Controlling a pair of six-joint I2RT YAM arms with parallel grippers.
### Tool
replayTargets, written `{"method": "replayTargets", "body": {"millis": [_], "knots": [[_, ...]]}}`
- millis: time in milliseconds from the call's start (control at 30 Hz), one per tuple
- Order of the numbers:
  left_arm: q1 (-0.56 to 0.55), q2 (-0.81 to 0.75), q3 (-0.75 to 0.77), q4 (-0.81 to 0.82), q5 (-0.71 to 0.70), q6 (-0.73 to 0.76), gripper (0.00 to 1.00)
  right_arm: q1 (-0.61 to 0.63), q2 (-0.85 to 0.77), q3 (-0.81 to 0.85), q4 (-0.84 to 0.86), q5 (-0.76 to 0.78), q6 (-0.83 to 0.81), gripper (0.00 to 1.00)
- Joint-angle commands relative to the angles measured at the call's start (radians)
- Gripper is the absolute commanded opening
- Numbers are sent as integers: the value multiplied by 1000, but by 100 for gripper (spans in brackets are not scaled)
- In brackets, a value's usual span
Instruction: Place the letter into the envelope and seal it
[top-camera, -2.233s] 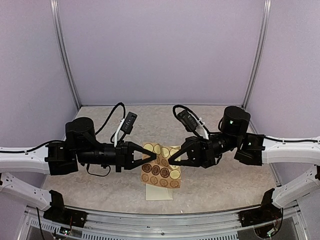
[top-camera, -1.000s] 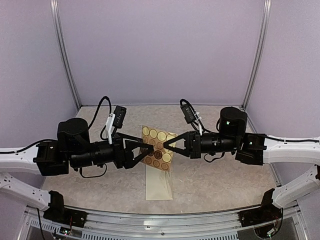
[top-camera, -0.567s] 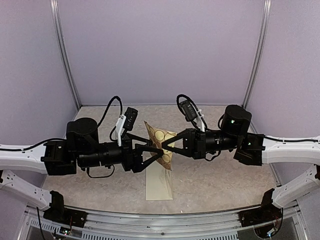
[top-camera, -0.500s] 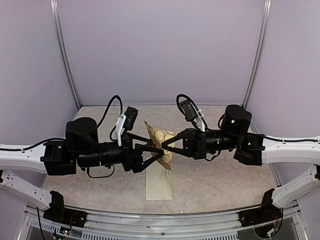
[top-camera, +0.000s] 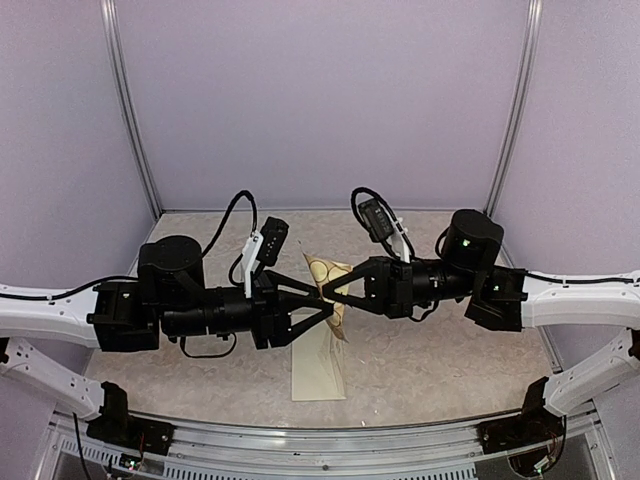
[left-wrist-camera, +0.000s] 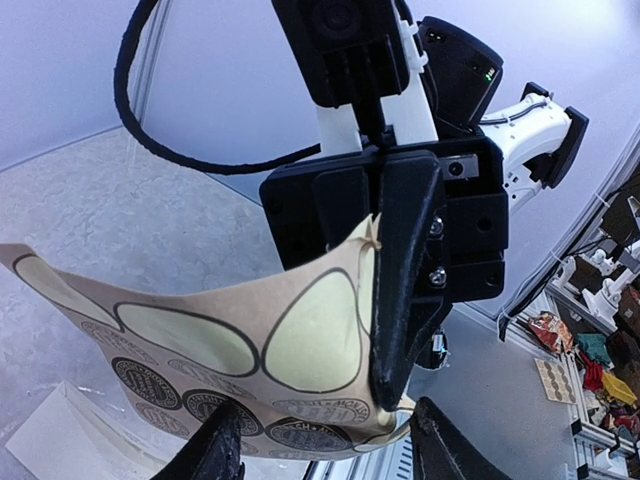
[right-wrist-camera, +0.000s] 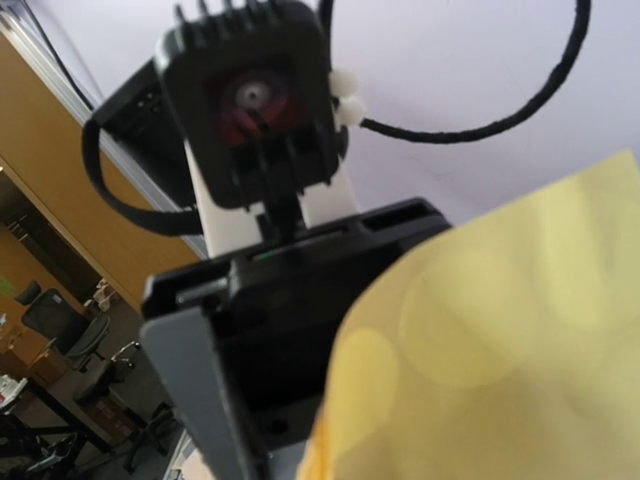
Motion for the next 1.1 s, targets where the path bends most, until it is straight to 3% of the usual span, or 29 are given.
{"method": "replayTargets", "body": {"millis": [0, 600, 933, 1067], "knots": [[-9, 5, 30, 27, 10, 13, 48, 11, 8, 3, 43, -17, 12, 0], [-12, 11, 38, 52, 18, 35, 14, 11, 27, -18, 87, -36, 49, 0], [-35, 10, 41, 47, 7, 61, 2, 11, 28, -26, 52, 21, 68, 0], [-46, 8, 39, 45, -10, 65, 2, 10, 24, -34, 36, 50, 74, 0]]}}
